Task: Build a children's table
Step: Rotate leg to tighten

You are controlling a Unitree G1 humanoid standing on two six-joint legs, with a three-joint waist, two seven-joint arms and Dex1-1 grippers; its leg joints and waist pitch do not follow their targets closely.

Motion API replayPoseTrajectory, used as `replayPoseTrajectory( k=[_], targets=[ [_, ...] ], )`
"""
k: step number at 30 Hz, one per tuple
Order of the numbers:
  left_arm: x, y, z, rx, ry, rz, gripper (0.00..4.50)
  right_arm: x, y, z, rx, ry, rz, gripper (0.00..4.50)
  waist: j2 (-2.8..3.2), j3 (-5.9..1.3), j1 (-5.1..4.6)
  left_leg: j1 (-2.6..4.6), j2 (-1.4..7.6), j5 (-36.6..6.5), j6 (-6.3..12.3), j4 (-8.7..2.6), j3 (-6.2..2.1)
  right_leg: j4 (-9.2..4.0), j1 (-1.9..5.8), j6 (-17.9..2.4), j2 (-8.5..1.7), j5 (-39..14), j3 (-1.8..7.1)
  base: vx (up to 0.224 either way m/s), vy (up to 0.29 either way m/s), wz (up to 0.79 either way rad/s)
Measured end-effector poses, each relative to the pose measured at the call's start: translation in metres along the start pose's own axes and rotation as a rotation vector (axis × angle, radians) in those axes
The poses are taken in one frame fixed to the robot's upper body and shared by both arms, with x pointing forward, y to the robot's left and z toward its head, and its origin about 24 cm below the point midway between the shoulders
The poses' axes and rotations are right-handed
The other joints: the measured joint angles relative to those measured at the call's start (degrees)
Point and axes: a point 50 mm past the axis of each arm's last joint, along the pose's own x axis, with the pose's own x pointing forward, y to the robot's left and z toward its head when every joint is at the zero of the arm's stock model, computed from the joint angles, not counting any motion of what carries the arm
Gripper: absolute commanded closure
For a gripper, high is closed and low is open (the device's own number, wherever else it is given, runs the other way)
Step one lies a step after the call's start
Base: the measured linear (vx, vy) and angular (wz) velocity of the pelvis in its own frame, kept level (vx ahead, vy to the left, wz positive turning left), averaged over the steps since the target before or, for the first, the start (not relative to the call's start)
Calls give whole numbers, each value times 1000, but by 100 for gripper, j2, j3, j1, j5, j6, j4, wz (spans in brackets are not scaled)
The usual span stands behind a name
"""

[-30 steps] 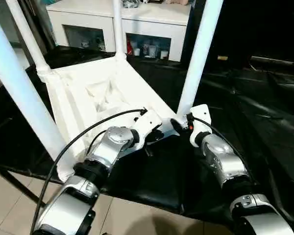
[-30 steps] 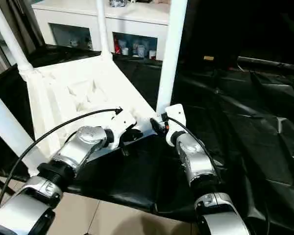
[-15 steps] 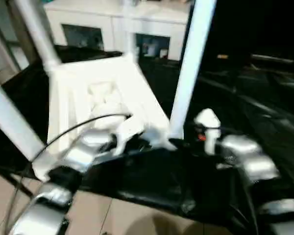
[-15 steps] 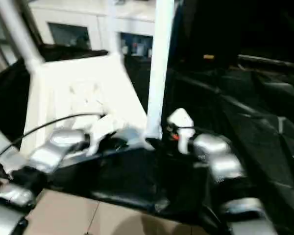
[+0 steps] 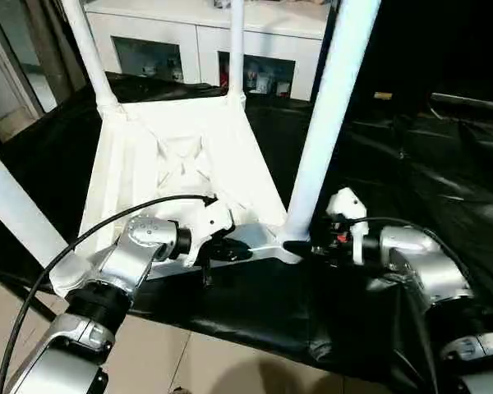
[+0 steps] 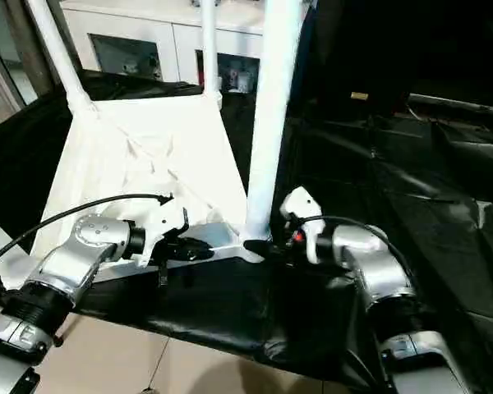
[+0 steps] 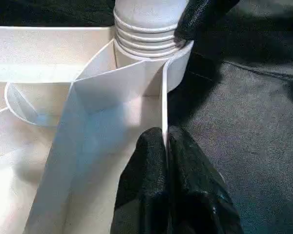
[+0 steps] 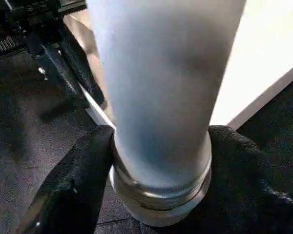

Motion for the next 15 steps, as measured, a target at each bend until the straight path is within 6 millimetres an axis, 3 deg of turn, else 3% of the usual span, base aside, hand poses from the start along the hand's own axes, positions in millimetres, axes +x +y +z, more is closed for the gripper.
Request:
replayPoseTrajectory(
  k=[5, 9, 15],
  targets=[
    [0, 1, -1, -12, 4, 12, 450, 2, 0, -1, 7, -3, -14, 178, 0, 0, -7, 2, 0, 0, 0, 0, 0, 1, 1, 0, 0, 0, 0, 0, 0, 0],
    [5, 4, 0, -27, 2, 82, 450, 10, -2, -3, 48, -31, -131, 184, 1, -1, -44, 13, -1, 0, -1, -1, 1, 5, 5, -4, 0, 4, 4, 0, 0, 0],
    [37, 13, 13, -84, 1, 280, 450, 35, -7, -6, 195, -105, -528, 185, 4, -2, -98, 27, -3, 0, -2, -1, -3, 4, 16, 18, 1, -6, 3, 0, 0, 0]
  ],
)
